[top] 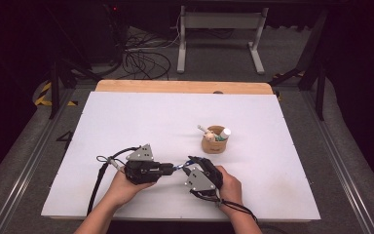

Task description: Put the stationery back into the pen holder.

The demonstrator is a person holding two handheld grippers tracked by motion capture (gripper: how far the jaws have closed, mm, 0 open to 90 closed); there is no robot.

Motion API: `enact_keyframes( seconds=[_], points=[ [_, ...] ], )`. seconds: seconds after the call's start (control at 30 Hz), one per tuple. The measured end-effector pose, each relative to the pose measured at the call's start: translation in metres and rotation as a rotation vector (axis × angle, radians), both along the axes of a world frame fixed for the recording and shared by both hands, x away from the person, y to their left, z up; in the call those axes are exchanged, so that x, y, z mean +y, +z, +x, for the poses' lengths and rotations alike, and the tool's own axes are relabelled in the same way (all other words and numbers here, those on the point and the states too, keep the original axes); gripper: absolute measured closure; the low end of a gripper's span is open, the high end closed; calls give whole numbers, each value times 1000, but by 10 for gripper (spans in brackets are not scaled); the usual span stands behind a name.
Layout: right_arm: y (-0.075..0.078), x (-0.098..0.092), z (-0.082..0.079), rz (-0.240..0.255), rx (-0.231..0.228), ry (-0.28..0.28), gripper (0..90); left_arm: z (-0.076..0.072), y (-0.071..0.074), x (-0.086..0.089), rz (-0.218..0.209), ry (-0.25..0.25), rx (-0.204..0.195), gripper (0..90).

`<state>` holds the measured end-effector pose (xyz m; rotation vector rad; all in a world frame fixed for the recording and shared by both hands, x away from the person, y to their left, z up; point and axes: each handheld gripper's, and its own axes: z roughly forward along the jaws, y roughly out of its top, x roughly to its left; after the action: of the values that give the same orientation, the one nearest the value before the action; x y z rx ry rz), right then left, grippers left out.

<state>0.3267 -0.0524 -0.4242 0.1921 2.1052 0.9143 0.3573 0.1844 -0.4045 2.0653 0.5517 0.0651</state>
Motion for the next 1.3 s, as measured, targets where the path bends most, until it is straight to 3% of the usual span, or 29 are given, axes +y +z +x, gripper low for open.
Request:
enact_keyframes(
  seconds=[0.17, 0.4, 0.47, 0.63, 0.93, 1.3],
  points=[
    [-4, 2, -1, -36, -10, 11, 647, 1, 0, 2, -3, -6, 13, 791],
    [-9, 8, -4, -95, 3, 55, 769, 1, 3, 6, -54, 2, -21, 773],
    [-10, 9, -4, -106, 18, 72, 797, 1, 3, 7, -64, 9, -32, 709],
    [-9, 6, -2, -63, 41, 62, 803, 0, 4, 8, -68, 20, -69, 642],
    [-7, -2, 4, 33, 93, 20, 803, -1, 8, 12, -77, 82, -114, 499],
    [-2, -9, 8, 150, 148, -2, 803, -7, 15, 27, -83, 127, -170, 414]
  ],
)
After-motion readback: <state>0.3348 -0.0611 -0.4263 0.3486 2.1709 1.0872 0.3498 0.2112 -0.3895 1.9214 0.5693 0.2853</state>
